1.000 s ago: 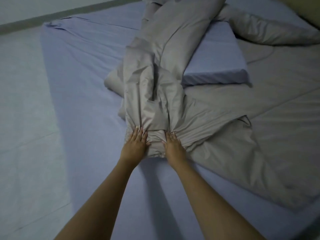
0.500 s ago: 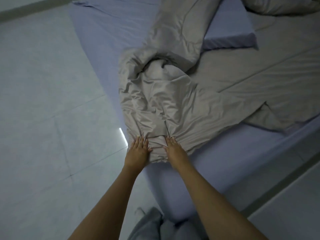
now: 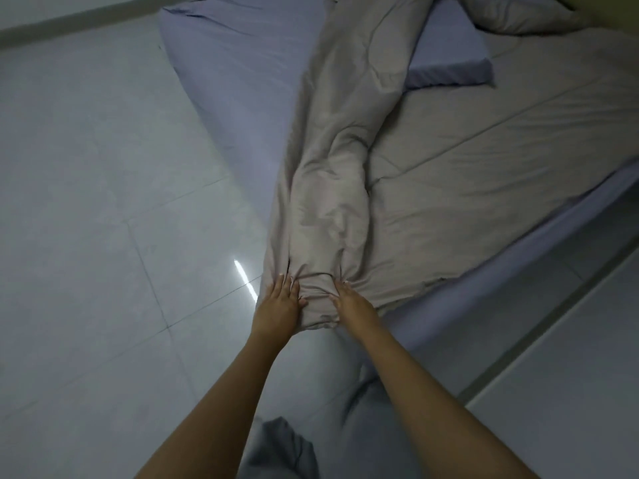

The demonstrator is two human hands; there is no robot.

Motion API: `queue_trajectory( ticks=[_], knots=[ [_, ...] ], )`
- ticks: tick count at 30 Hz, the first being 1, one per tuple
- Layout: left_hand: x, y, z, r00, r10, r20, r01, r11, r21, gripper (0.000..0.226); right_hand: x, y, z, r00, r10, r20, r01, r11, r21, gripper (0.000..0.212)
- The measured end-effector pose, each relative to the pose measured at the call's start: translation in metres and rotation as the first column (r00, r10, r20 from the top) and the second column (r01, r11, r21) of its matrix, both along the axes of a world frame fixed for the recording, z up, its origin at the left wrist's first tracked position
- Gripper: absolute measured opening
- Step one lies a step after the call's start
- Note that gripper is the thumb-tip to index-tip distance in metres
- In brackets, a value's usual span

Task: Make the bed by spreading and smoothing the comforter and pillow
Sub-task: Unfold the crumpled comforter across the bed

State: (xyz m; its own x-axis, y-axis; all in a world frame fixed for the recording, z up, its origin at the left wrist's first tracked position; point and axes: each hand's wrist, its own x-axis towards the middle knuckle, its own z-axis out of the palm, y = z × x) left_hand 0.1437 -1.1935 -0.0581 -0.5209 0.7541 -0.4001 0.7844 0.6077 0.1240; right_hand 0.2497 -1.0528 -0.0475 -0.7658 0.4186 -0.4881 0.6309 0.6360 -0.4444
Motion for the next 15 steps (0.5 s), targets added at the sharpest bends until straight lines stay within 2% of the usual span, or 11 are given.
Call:
queue_trajectory(
  ticks=[3, 7, 11, 15],
  knots=[
    [0.008, -0.042, 0.007, 0.997, -0.073, 0.004, 0.073, 0.997, 0.004, 0.060, 0.011, -0.042, -0.001, 1.000, 0.014, -0.002, -0.014, 0.999, 0.033, 0.051],
    [0.024, -0.080, 0.010, 0.992, -0.127, 0.021, 0.127, 0.991, -0.028, 0.055, 0.023, -0.075, 0.009, 1.000, 0.004, 0.023, -0.005, 0.998, 0.069, 0.052],
    [0.055, -0.106, 0.006, 0.982, -0.181, 0.047, 0.185, 0.978, -0.098, 0.052, 0.050, -0.091, 0.008, 0.991, 0.059, 0.122, -0.065, 0.997, 0.041, 0.053],
    [0.080, -0.127, 0.012, 0.991, -0.100, 0.094, 0.113, 0.983, -0.142, 0.067, 0.076, -0.097, 0.001, 0.966, 0.097, 0.240, -0.097, 0.995, -0.013, 0.041]
  ],
)
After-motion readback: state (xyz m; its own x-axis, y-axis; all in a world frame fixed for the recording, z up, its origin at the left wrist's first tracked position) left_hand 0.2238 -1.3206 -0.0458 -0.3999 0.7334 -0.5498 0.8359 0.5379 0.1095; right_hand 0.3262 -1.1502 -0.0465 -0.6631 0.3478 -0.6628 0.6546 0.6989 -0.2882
